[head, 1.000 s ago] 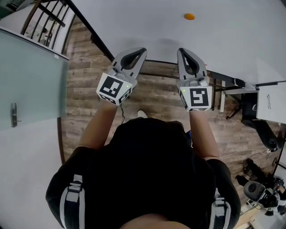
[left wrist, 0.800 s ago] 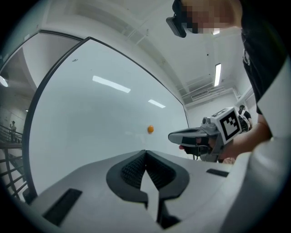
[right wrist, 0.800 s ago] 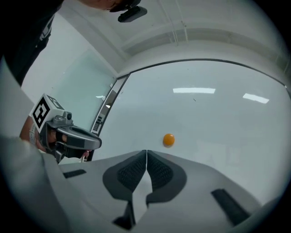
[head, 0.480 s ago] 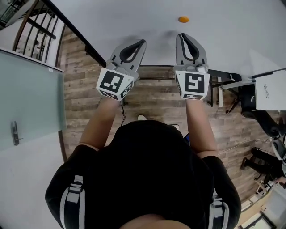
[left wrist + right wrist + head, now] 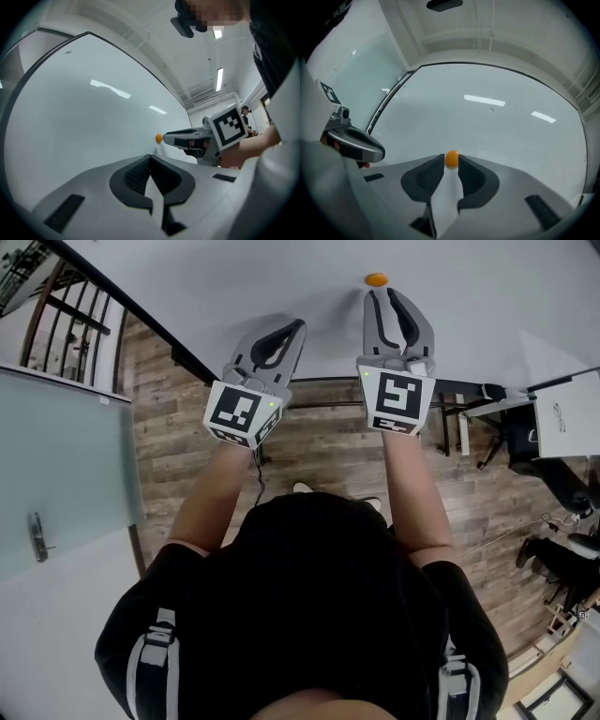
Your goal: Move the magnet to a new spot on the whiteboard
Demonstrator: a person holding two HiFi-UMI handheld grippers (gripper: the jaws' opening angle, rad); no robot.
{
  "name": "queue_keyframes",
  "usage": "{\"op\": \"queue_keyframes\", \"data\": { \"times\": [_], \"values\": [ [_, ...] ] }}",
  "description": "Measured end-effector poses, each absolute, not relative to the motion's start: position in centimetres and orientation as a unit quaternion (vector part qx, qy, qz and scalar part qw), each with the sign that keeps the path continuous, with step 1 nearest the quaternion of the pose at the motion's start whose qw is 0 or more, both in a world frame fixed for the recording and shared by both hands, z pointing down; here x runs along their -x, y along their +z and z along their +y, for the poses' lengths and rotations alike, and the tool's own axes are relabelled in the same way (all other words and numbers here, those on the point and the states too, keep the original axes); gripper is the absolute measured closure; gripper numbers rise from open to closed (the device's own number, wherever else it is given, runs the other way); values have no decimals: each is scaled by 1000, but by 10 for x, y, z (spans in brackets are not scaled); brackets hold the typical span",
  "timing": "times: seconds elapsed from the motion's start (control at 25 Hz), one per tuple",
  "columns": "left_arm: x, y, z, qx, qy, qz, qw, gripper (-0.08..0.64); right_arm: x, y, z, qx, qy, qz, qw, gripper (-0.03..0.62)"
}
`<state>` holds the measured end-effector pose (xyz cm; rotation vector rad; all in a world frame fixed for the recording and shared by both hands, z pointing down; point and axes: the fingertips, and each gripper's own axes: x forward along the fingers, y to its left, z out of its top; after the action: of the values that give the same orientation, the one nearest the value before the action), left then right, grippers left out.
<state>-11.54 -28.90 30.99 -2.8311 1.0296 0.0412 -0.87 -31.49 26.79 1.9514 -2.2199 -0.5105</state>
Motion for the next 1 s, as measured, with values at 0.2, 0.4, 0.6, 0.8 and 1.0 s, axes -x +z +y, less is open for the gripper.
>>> {"op": "queue_keyframes", "data": {
  "times": [0.2,0.4,0.6,0.8,1.0],
  "values": [
    [112,308,-295,939,15,338,66,555,6,265,-323,-662,-172,-726,75,479],
    [111,307,-299,940,15,336,64,555,6,267,-330,-666,-176,-721,80,461],
    [108,309,-302,941,12,333,62,555,6,264,-336,-669,-182,-716,74,456],
    [110,309,-306,941,11,332,62,555,8,263,-339,-672,-185,-714,67,464],
    [109,311,-310,942,9,330,59,555,8,263,-338,-672,-184,-715,60,472]
  ]
}}
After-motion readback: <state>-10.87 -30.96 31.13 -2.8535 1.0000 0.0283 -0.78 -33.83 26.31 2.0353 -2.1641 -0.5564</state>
